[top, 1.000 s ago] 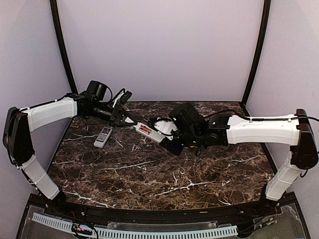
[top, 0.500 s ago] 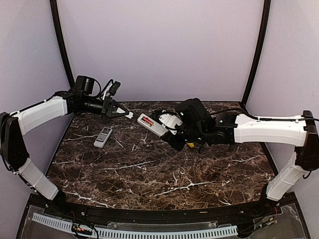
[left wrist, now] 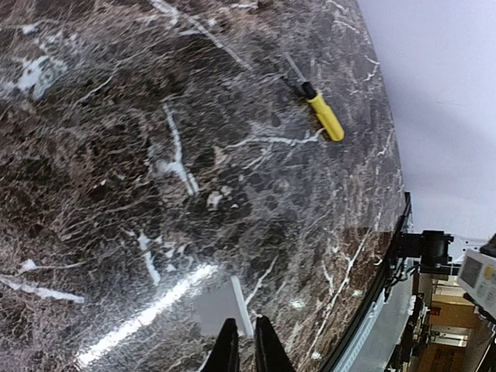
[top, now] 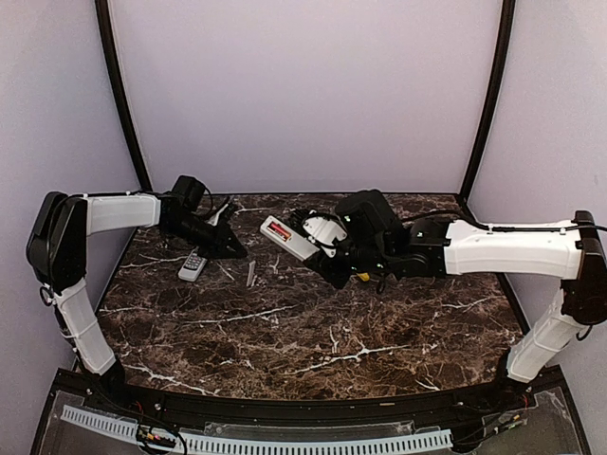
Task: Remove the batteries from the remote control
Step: Place the battery cover at the center of the board, then pass from the right arm to the left
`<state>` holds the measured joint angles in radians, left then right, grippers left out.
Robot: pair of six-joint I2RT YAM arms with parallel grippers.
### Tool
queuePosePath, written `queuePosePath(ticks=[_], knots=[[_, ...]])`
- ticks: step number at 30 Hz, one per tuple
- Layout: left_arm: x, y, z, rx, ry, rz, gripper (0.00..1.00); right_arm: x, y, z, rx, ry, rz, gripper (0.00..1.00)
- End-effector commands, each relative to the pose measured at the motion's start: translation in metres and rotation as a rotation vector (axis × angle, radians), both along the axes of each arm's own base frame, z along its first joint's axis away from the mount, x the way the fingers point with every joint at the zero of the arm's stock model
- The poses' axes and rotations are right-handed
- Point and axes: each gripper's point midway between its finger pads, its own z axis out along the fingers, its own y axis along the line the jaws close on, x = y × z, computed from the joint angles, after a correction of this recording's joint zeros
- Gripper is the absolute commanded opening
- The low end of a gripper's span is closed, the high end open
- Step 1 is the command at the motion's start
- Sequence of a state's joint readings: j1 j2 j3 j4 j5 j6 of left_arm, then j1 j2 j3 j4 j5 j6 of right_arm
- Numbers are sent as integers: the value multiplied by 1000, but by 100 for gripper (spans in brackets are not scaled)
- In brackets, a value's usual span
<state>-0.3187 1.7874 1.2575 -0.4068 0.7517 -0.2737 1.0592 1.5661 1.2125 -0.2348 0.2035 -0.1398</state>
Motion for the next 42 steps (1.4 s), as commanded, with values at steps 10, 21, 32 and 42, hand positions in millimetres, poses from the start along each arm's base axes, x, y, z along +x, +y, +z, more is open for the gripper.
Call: queuePosePath(ticks=[10, 21, 32, 42], knots=[[8, 17, -41, 235, 8, 42, 22, 5, 4, 16, 103, -15, 1, 0], [17, 19, 30, 173, -259, 78, 61, 3, 1, 7, 100, 14, 0, 0], [-18, 12, 151, -177, -574, 188, 73, 17, 15, 28, 207, 54, -101, 0], [-57, -26, 178, -474, -492, 361, 77, 25, 46, 44, 353, 154, -297, 0]])
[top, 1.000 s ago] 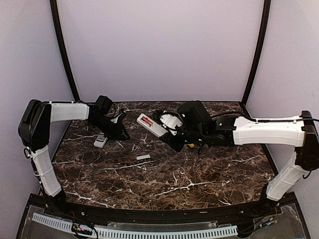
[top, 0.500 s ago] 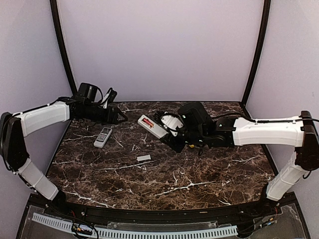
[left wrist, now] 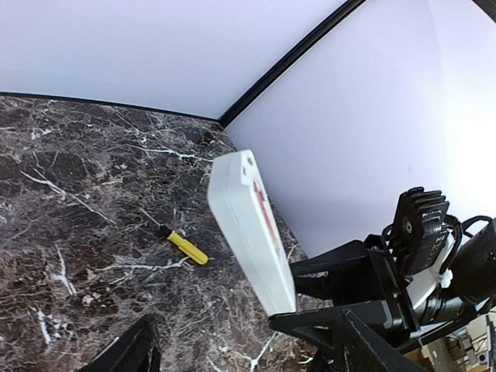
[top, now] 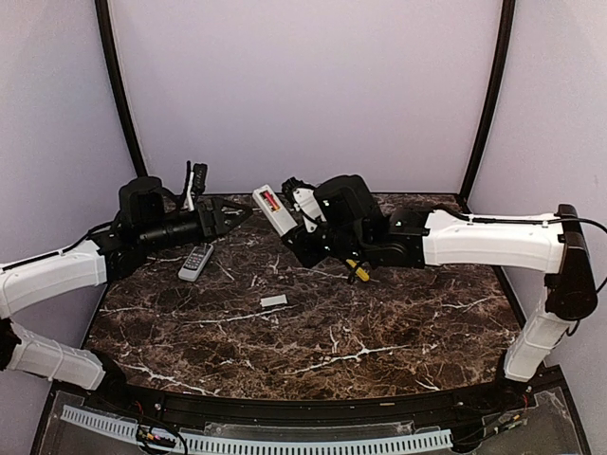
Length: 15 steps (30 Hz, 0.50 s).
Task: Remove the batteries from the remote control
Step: Pass from the right arm to the left
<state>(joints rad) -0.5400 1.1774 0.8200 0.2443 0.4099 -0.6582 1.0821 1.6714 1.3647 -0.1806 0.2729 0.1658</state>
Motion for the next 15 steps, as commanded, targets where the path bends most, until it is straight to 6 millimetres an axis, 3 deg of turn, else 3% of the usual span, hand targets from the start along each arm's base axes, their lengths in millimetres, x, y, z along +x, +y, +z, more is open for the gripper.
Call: queuePosePath(ticks=[1, 7, 15], knots=[[-3, -13, 28, -202, 14, 41, 78, 5, 12, 11, 112, 53, -107, 0], [-6, -34, 25, -247, 51, -12, 80, 3, 22, 15, 124, 43, -91, 0], [3, -54, 3, -223, 145, -13, 80, -3, 30, 21, 126, 15, -69, 0]])
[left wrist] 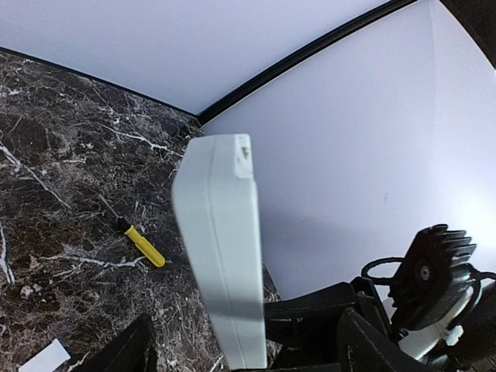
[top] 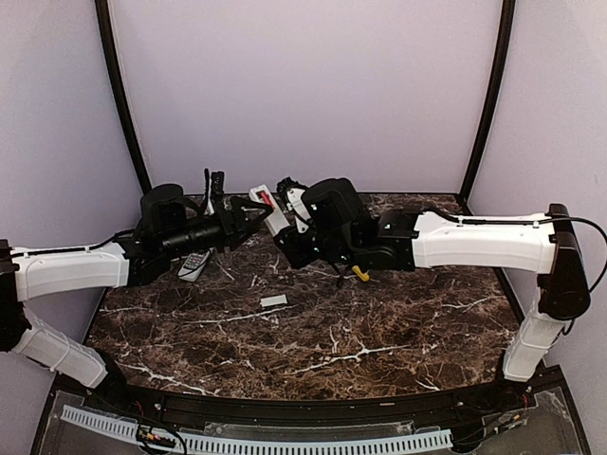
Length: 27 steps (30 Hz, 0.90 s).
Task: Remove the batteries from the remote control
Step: Pass from the right arm to the left
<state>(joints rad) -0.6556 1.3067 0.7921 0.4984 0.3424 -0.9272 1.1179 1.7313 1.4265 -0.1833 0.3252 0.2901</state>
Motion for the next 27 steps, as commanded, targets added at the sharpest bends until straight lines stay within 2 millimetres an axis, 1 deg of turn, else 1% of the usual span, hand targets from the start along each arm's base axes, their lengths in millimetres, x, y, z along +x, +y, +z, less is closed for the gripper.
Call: queuePosePath(ticks=[1, 2, 4, 6, 8, 9, 14, 16, 17, 18, 23, 25, 27], knots=[[3, -12, 10, -30, 13, -9, 80, -2, 13, 21, 62, -43, -2, 0], [4, -14, 4, -18, 30, -11, 79, -3, 13, 21, 64, -44, -2, 0], [3, -18, 3, -22, 38, -24, 78, -3, 13, 21, 64, -44, 1, 0], [3, -20, 4, -34, 39, -31, 73, -3, 13, 21, 63, -45, 1, 0], [2, -22, 6, -42, 37, -37, 67, -3, 12, 21, 62, -47, -4, 0], [1, -23, 7, -46, 37, -39, 61, -2, 12, 21, 60, -48, -6, 0], [1, -25, 7, -47, 58, -41, 45, 0, 11, 19, 52, -50, -18, 0], [0, -26, 7, -48, 60, -43, 34, 0, 11, 17, 48, -48, -23, 0], [0, -26, 7, -47, 59, -42, 31, 1, 11, 17, 48, -46, -26, 0], [-1, -26, 7, -46, 57, -43, 25, 1, 11, 15, 47, -43, -28, 0], [0, -25, 5, -19, 62, -34, 10, 0, 10, 14, 55, -36, -30, 0], [1, -24, 6, -9, 57, -29, 5, -2, 9, 16, 61, -40, -19, 9], [2, -23, 9, -1, 47, -23, 1, -5, 9, 17, 71, -46, 0, 28]])
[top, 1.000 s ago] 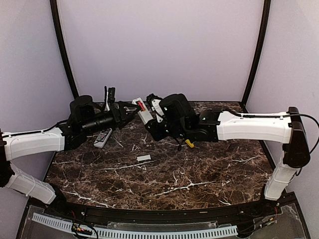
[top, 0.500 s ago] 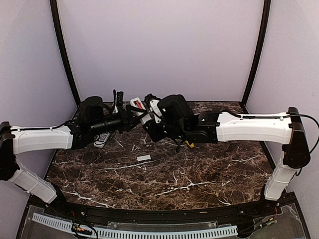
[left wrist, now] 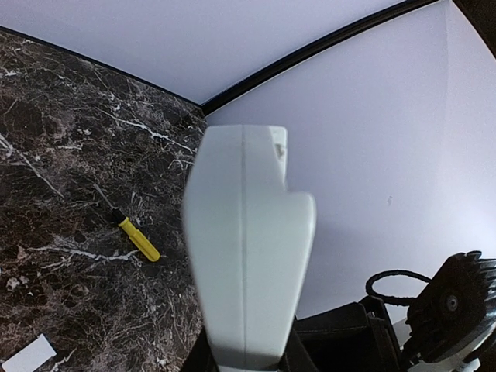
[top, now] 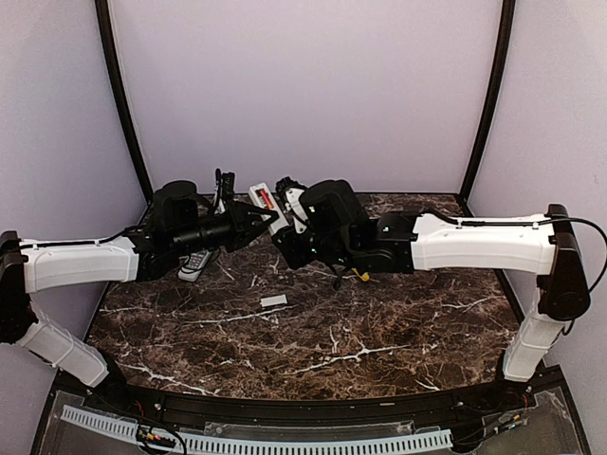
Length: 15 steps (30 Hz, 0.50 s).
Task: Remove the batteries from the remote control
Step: Pass from the right arm to the left
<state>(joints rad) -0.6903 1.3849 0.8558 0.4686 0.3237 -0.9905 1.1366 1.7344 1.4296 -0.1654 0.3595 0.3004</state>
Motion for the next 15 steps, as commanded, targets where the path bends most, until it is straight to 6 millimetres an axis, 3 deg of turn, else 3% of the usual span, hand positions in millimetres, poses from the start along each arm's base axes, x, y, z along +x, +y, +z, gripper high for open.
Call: queuePosePath(ticks=[1, 2, 6, 11, 15], knots=[[-3, -2, 18, 15, -41, -14, 0, -4, 5, 14, 62, -35, 25, 37], [-2, -2, 22, 16, -49, -12, 0, -6, 4, 15, 66, -40, 36, 49], [1, 0, 28, 39, -66, -10, 0, -15, 0, 19, 84, -55, 87, 73], [18, 23, 26, 75, -56, -11, 0, -25, -19, 21, 73, -80, 106, 83], [32, 42, 19, 119, -39, -68, 0, -9, -47, 7, 3, -52, 36, 82]])
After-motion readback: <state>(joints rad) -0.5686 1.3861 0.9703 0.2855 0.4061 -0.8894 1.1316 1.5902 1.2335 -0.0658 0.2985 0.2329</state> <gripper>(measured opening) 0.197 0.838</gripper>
